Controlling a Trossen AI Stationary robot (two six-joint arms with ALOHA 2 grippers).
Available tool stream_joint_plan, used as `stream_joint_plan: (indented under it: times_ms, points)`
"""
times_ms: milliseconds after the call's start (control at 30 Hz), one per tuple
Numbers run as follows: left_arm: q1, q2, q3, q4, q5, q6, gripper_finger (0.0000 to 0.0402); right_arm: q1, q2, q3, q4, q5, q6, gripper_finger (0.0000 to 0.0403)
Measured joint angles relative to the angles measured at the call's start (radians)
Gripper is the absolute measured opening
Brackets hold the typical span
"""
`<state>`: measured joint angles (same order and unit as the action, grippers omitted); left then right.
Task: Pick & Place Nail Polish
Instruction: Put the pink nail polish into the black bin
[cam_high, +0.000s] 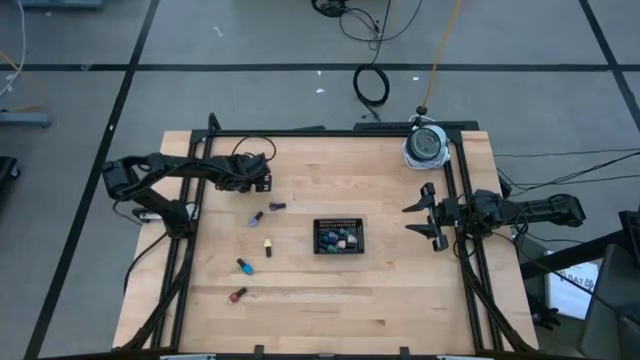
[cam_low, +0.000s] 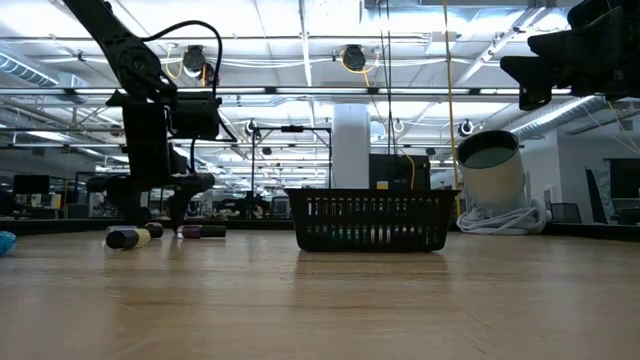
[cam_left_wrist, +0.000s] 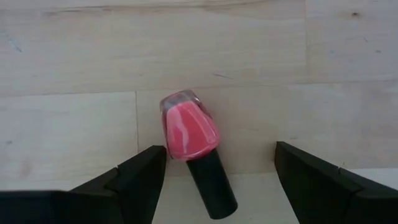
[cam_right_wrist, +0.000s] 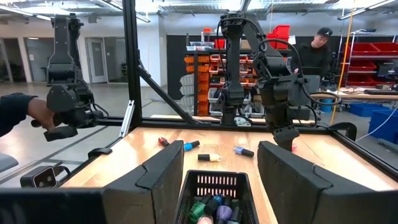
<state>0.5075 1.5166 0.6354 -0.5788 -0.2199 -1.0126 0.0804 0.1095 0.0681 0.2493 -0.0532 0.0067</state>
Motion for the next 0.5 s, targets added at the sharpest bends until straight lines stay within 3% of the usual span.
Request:
stream_joint_plan:
  times_ms: [200,500]
  points:
    - [-0.023,0.000,-0.001,-0.015,0.001,-0.031,0.0278,0.000,0.000,0.000,0.000,0.000,0.000,0.0195]
    - [-0.026,0.000,-0.002,-0.013,-0.009,-0.065,0.0155,0.000,0.000,0.000,0.000,0.000,0.000,0.0194]
